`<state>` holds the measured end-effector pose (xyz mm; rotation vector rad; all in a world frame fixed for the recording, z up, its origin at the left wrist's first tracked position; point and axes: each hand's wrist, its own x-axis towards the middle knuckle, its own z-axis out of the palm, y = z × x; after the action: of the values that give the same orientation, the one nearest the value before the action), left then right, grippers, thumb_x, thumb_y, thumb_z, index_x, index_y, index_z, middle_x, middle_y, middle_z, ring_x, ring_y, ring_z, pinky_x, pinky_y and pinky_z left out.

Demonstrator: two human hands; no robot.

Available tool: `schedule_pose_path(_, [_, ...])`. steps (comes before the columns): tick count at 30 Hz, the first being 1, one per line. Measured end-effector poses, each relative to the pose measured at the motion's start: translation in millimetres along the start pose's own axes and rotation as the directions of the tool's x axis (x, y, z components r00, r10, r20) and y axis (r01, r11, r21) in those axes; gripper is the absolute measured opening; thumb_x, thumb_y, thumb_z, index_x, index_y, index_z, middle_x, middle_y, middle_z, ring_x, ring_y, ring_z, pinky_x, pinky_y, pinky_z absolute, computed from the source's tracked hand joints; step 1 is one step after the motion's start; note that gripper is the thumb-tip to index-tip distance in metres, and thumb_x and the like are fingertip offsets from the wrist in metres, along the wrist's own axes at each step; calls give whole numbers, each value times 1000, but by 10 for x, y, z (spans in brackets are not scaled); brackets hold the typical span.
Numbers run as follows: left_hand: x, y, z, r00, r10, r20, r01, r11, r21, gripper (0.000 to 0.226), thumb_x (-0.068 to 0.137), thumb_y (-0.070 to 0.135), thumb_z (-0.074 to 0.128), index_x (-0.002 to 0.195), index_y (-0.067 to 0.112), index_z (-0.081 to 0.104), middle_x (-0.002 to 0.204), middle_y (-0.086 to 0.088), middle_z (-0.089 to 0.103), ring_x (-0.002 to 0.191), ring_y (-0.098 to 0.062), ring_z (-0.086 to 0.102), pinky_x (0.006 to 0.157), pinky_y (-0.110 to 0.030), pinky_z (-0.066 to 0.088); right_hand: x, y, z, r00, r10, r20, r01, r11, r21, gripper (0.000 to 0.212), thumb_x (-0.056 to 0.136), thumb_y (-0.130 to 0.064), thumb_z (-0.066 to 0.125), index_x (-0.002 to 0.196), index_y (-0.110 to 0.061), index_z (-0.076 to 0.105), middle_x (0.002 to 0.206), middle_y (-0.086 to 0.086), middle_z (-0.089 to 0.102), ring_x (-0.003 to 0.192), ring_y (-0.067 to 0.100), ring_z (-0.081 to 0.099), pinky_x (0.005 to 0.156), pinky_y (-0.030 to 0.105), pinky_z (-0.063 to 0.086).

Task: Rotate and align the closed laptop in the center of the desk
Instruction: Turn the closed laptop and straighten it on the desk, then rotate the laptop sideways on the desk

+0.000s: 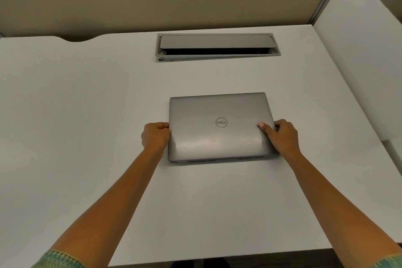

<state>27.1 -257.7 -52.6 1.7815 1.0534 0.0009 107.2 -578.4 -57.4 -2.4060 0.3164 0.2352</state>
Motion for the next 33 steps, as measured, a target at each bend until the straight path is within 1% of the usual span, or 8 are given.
schedule_pose_path(3, [-21, 117, -9, 988, 154, 2, -153, 974, 168, 39, 88, 13, 59, 127, 12, 59, 128, -10, 64, 111, -30, 62, 98, -40, 48, -165, 11, -151, 988, 112, -103, -87, 971, 225, 49, 88, -48, 58, 112, -6, 64, 115, 13, 65, 106, 29, 60, 88, 35, 46])
schedule_pose_path(5, [9, 241, 19, 955, 297, -7, -286, 926, 246, 41, 91, 16, 57, 132, 13, 54, 137, -10, 56, 119, -30, 58, 100, -40, 46, -424, 62, -187, 950, 253, -183, -138, 865, 483, 28, 91, -34, 58, 107, -12, 64, 117, 10, 65, 105, 24, 59, 89, 33, 47])
schedule_pose_path(9, [164, 505, 216, 822, 542, 175, -564, 735, 377, 40, 92, 16, 53, 133, 13, 53, 142, -10, 51, 127, -30, 49, 102, -42, 44, -1127, 29, 50, 877, 456, 149, -365, 433, 824, 12, 93, -10, 55, 102, -11, 62, 99, 11, 57, 78, 16, 56, 71, 25, 52])
schedule_pose_path(11, [242, 641, 372, 742, 583, 331, -669, 608, 429, 42, 94, 19, 50, 136, 12, 49, 144, -10, 48, 131, -30, 44, 105, -45, 41, -1365, -79, 216, 820, 449, 355, -495, 243, 835, 17, 94, -7, 53, 109, -5, 61, 98, 11, 61, 84, 17, 61, 82, 29, 54])
schedule_pose_path(16, [395, 906, 799, 657, 458, 599, -754, 412, 512, 47, 97, 33, 46, 137, 8, 43, 147, -13, 44, 133, -35, 40, 107, -48, 36, -1451, -448, 461, 760, 418, 497, -577, 84, 812, 20, 94, -11, 56, 111, -5, 62, 113, 11, 65, 110, 21, 62, 105, 34, 45])
schedule_pose_path(22, [482, 942, 1019, 653, 426, 626, -757, 405, 513, 55, 92, 46, 52, 136, 14, 48, 136, -14, 51, 126, -35, 44, 102, -47, 39, -1339, -523, 539, 706, 498, 503, -571, -20, 821, 14, 89, -10, 64, 98, 0, 66, 99, 10, 65, 103, 20, 62, 104, 33, 46])
schedule_pose_path(28, [525, 1067, 996, 745, 332, 579, -649, 563, 512, 55, 81, 44, 68, 126, 14, 58, 130, -10, 61, 118, -32, 55, 96, -40, 42, -1243, -518, 693, 724, 594, 351, -514, 126, 849, 12, 87, -9, 65, 78, -2, 67, 77, 7, 62, 74, 16, 59, 98, 39, 51])
schedule_pose_path(33, [541, 957, 713, 849, 256, 462, -491, 704, 513, 57, 77, 42, 73, 125, 13, 61, 126, -11, 65, 113, -31, 59, 92, -37, 46, -1125, -506, 649, 768, 572, 288, -448, 160, 880, 29, 84, -2, 67, 111, 7, 63, 102, 16, 65, 81, 16, 61, 94, 38, 53])
